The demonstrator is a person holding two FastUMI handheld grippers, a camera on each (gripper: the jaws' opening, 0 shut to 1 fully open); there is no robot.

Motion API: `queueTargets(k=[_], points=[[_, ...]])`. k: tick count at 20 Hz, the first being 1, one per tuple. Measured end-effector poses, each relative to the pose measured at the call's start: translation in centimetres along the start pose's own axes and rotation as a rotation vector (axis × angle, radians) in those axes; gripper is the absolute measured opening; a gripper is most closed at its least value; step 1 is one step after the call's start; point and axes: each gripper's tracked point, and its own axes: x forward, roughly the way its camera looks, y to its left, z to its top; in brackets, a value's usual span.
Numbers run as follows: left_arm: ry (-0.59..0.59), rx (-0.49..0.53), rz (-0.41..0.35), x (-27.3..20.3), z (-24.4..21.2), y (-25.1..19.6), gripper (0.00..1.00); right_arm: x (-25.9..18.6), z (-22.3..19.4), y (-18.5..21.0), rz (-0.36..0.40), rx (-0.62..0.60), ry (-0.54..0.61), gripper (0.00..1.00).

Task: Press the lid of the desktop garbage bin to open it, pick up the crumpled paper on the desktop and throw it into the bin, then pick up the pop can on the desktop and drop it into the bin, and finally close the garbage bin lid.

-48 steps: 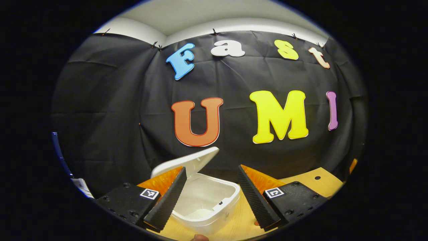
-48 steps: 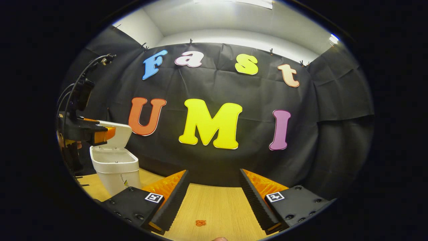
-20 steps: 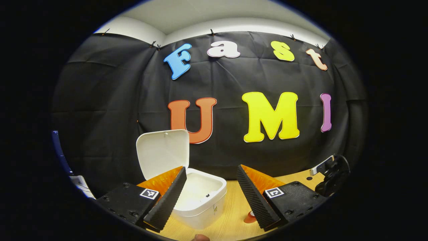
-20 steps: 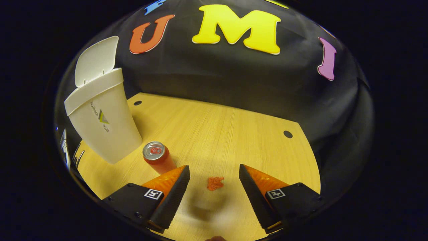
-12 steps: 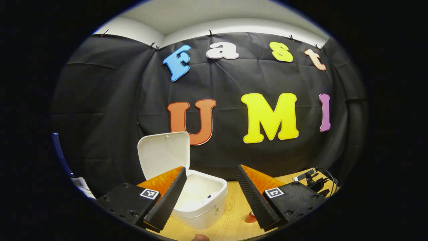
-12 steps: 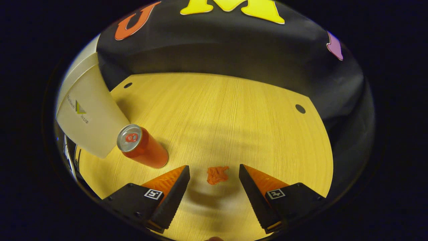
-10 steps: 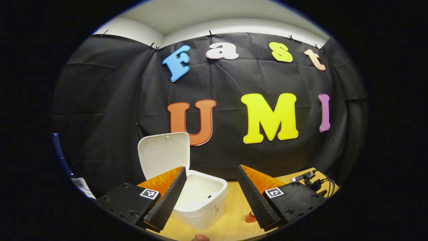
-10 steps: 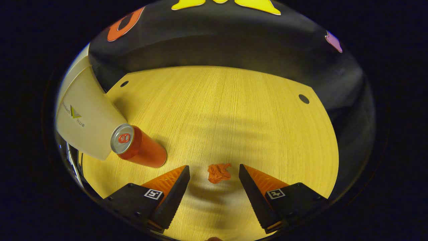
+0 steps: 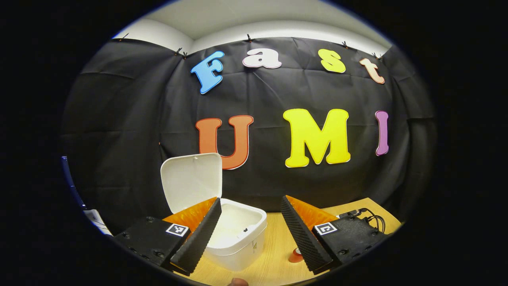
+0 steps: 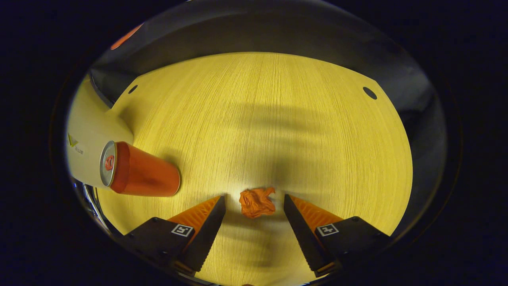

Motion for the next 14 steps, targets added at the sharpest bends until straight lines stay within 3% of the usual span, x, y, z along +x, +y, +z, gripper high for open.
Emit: queueTargets(k=[3,5,6,7,8,9,10,14], points=[[0.003,0.004,0.003,0.0,0.0,0.1,0.99,0.2,0.1,-0.6,-0.012,-0.007,0.006,0.95],[0.005,0.002,0.005,0.0,-0.2,0.1,0.99,0.6,-0.1,-0.9,-0.023,-0.017,-0.002,0.75],[0.005,0.001,0.006,-0.1,-0.2,0.1,0.99,0.6,0.0,-1.1,-0.025,-0.015,-0.003,0.60],[0.008,0.002,0.006,-0.2,-0.2,0.1,0.99,0.6,0.1,-1.2,-0.022,0.004,0.000,0.53],[0.009,0.001,0.007,-0.1,-0.3,0.1,0.99,0.5,0.2,-1.2,-0.006,0.019,0.005,0.37],[0.010,0.000,0.006,-0.2,-0.2,0.1,0.99,0.5,-0.1,-1.1,0.006,0.053,0.015,0.40],[0.008,0.002,0.004,-0.2,-0.2,0.1,0.99,0.4,-0.1,-1.1,0.018,0.081,0.020,0.28],[-0.001,0.017,0.002,-0.3,0.0,0.1,0.99,-0.5,0.2,-1.2,0.052,0.087,-0.016,0.23]])
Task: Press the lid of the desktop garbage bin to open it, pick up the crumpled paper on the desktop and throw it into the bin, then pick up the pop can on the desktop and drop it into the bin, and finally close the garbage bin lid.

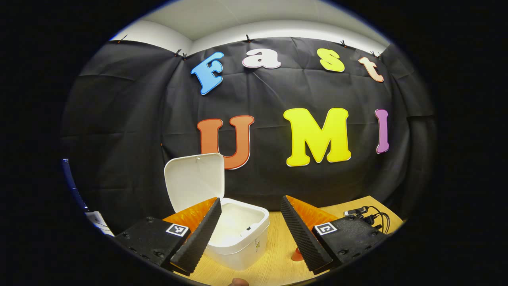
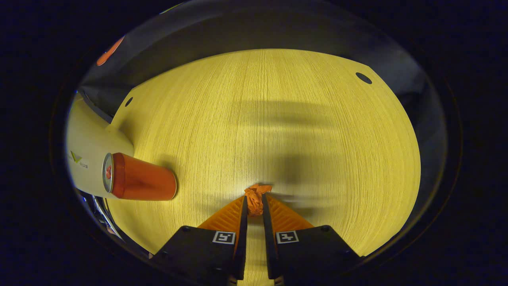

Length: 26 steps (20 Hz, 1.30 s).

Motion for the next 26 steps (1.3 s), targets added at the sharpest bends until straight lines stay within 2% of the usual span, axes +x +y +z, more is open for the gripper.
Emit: queueTargets(k=[2,4,5,6,10,12,16,22,24,26], points=[[-0.001,-0.002,-0.004,-0.1,0.0,0.0,0.99,-1.3,0.6,0.5,0.017,-0.029,-0.042,0.19],[0.003,-0.012,-0.012,-0.2,-0.1,-0.2,0.99,-3.1,1.1,1.3,0.028,-0.051,-0.087,0.23],[0.003,-0.014,-0.013,-0.2,0.0,-0.2,0.99,-4.0,1.5,1.7,0.039,-0.053,-0.108,0.19],[0.003,-0.013,-0.013,-0.3,-0.1,-0.2,0.99,-5.0,2.0,2.0,0.058,-0.051,-0.130,0.23],[0.002,-0.018,-0.013,-0.5,-0.1,0.0,0.99,-8.2,4.3,2.0,0.136,-0.045,-0.208,0.23],[0.002,-0.023,-0.006,-0.6,-0.2,0.3,0.99,-9.7,5.3,1.6,0.151,-0.066,-0.268,0.23],[0.006,-0.031,0.010,-0.9,-0.4,1.2,0.99,-15.5,8.9,1.7,0.177,-0.131,-0.436,0.22],[0.008,-0.041,0.010,-1.3,-0.5,1.9,0.99,-25.7,14.3,4.8,0.245,-0.181,-0.657,0.22],[0.004,-0.042,0.006,-1.5,-0.4,2.1,0.99,-27.7,15.7,7.2,0.264,-0.198,-0.743,0.22],[-0.001,-0.049,0.007,-1.6,0.0,2.4,0.99,-29.2,16.3,8.4,0.279,-0.228,-0.780,0.22]])
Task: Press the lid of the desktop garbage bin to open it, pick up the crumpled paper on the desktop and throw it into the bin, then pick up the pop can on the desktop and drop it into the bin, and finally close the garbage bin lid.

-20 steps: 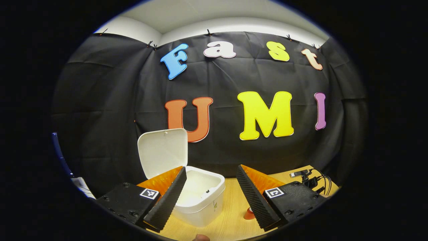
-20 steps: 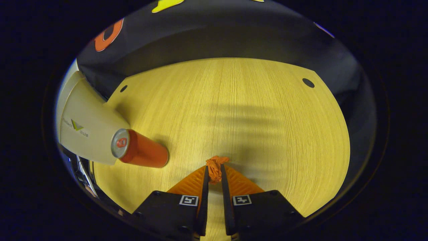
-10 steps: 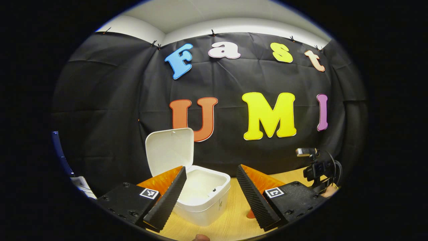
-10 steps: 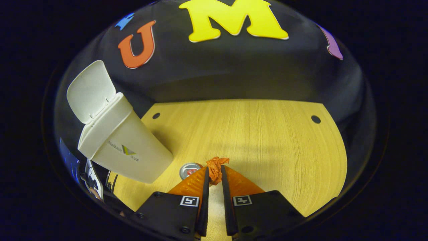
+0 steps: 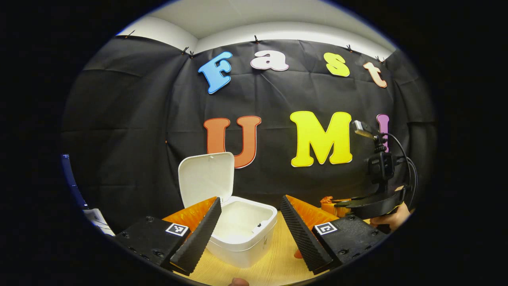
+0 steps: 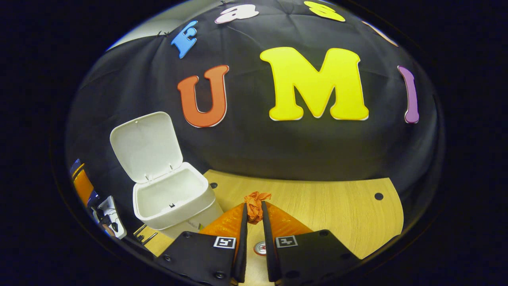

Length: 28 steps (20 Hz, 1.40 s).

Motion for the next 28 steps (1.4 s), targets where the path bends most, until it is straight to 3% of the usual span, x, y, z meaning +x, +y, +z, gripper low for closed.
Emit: queueTargets(k=[7,12,19,25,26,27,28], points=[[-0.013,-0.007,0.030,-0.6,1.0,2.5,0.99,0.5,3.1,6.8,0.135,-0.037,-0.055,0.22],[-0.019,0.007,0.049,-1.1,1.6,4.1,0.99,2.6,2.1,12.3,0.231,-0.115,-0.041,0.21],[-0.020,0.029,0.077,-1.3,1.8,6.4,0.99,4.9,0.6,16.7,0.280,-0.213,-0.038,0.22],[-0.005,0.017,0.092,-1.1,1.5,7.6,0.99,5.3,0.3,18.6,0.336,-0.273,-0.064,0.42],[0.000,0.016,0.093,-1.0,1.4,7.6,0.99,5.4,0.3,18.6,0.333,-0.293,-0.071,0.57],[0.003,0.012,0.093,-1.0,1.3,7.7,0.99,5.2,0.2,18.6,0.335,-0.310,-0.075,0.60],[0.006,0.011,0.094,-1.0,1.2,7.7,0.99,5.3,0.2,18.7,0.336,-0.324,-0.080,0.71]])
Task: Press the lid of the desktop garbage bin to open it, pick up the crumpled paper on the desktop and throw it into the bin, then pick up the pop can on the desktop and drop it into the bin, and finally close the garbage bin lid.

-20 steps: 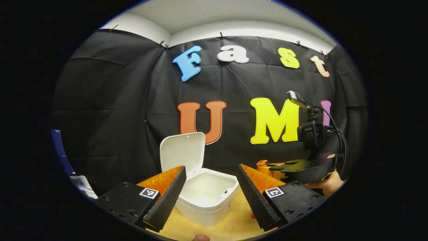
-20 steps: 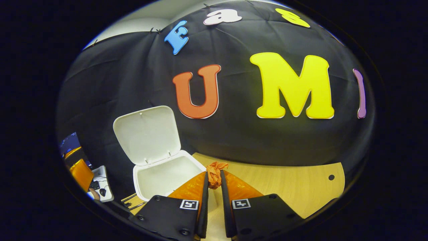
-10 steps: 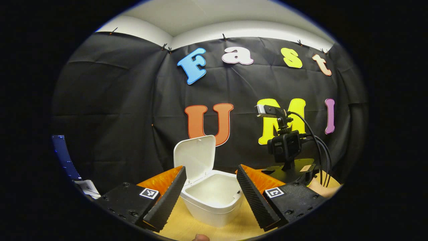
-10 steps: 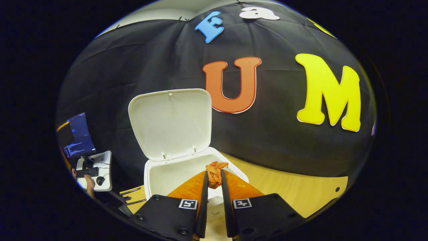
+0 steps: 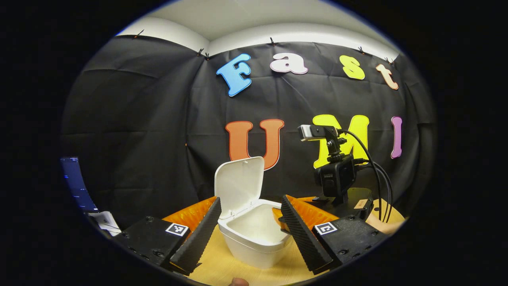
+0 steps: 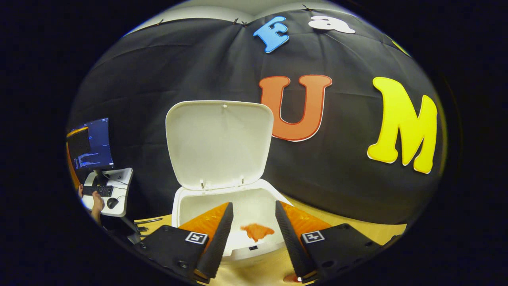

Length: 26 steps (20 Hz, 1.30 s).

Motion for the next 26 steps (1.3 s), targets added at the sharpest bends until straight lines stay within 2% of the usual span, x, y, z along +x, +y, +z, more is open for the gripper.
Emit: queueTargets(k=[2,4,7,19,26], points=[[0.005,0.002,0.003,0.2,-0.1,-0.2,0.99,-0.1,0.0,-0.2,-0.014,-0.021,-0.007,0.76],[0.006,0.005,0.003,0.2,-0.2,-0.2,0.99,-0.8,0.5,-0.7,-0.033,-0.026,-0.028,0.89],[0.009,0.018,0.002,0.2,-0.4,-0.7,1.00,-2.5,1.4,-2.0,-0.076,-0.020,-0.083,0.93],[0.061,-0.022,-0.090,1.3,-2.3,-5.9,0.99,-14.4,2.7,-12.0,-0.324,0.108,-0.192,0.94],[0.144,-0.010,-0.199,2.6,-5.8,-11.7,0.99,-22.0,1.3,-18.8,-0.499,0.172,-0.220,0.94]])
